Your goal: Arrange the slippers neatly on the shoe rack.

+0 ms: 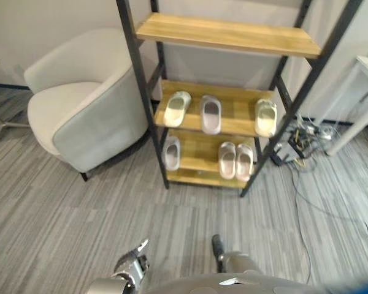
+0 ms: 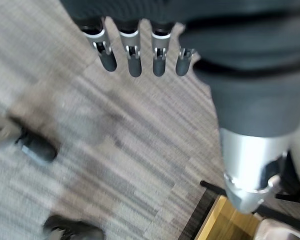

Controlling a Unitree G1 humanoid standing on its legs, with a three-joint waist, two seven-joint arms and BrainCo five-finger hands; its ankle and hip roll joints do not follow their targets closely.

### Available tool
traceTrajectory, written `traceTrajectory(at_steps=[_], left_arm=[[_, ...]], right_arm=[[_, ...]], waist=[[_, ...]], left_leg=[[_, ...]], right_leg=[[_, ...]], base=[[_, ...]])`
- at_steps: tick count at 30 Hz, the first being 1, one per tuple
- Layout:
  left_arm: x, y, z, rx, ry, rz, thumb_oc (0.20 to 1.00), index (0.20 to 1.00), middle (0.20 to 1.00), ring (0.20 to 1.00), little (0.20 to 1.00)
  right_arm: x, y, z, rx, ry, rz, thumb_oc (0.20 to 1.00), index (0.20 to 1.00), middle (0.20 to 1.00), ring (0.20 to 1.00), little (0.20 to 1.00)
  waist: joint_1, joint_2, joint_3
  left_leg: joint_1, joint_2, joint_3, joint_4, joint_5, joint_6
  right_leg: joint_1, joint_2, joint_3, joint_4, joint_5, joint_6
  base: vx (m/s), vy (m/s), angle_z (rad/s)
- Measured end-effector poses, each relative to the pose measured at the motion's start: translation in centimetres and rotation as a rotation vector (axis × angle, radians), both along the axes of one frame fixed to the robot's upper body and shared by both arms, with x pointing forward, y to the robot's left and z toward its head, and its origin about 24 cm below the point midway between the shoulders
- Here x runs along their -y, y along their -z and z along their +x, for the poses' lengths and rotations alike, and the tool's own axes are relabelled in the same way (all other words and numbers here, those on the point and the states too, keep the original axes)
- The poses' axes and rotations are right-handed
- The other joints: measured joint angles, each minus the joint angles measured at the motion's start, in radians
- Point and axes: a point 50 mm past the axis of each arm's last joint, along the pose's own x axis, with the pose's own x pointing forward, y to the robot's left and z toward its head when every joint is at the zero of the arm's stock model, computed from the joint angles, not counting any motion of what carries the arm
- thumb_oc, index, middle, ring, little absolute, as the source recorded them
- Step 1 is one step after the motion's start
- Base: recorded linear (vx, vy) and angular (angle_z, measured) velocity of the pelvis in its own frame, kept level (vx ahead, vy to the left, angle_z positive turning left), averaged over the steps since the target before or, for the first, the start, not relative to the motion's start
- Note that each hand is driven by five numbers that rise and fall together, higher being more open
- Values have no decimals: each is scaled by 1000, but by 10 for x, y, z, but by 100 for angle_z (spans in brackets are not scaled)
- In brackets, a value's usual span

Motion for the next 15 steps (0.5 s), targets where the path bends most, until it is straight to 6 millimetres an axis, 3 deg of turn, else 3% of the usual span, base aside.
traceTrajectory(at_steps=[1,3,4,6,7,8,10,12,15], left_arm=[[12,2,2,8,5,-29,1000,1000,1000,1000,1000],[20,3,0,16,5,-53,1000,1000,1000,1000,1000],[21,2,6,44,5,-55,1000,1000,1000,1000,1000],[22,0,14,77,11,-56,1000,1000,1000,1000,1000],[22,1,10,71,9,-58,1000,1000,1000,1000,1000],[23,2,7,67,7,-59,1000,1000,1000,1000,1000],[19,1,9,80,-2,-46,1000,1000,1000,1000,1000],[11,-2,13,109,-36,-31,1000,1000,1000,1000,1000],[13,-3,19,155,-108,-61,1000,1000,1000,1000,1000]], right_arm=[[5,-1,-1,-5,3,-13,1000,1000,1000,1000,1000],[10,-2,11,27,-3,-26,1000,1000,1000,1000,1000],[13,-3,19,50,-9,-34,1000,1000,1000,1000,1000],[19,-6,30,86,-18,-50,1000,1000,1000,1000,1000],[27,-8,37,111,-18,-69,1000,1000,1000,1000,1000],[34,-10,36,112,-10,-83,1000,1000,1000,1000,1000],[33,-9,36,118,18,-78,1000,1000,1000,1000,1000],[27,-7,30,108,32,-59,1000,1000,1000,1000,1000],[29,-8,31,111,26,-61,1000,1000,1000,1000,1000]], waist=[[6,20,-8],[16,29,-9],[16,32,-11],[30,42,-6],[30,66,-5],[32,82,-13],[31,82,-13],[35,61,-4],[37,49,14]], left_leg=[[-6,27,22,68,-25,-62],[-36,49,91,111,-45,-67],[-56,88,106,114,-44,-72],[-83,128,104,103,-38,-83],[-112,168,100,79,18,-96],[-126,185,74,117,2,-121],[-155,181,69,171,3,-126],[-195,173,67,274,-9,-161],[-253,178,94,405,-4,-169]], right_leg=[[51,15,-21,-27,-15,-21],[91,14,-44,-50,-29,-53],[117,17,-68,-73,-37,-65],[141,24,-80,-78,-48,-76],[159,44,-85,-80,-66,-73],[173,53,-87,-100,-68,-69],[191,60,-95,-117,-76,-71],[208,57,-92,-122,-82,-74],[230,67,-88,-140,-85,-85]], base=[[98,-218,52],[89,-222,45],[24,-81,37],[25,-196,17],[24,-340,5],[9,-247,12],[3,-116,22],[44,-131,16],[89,-55,8]])
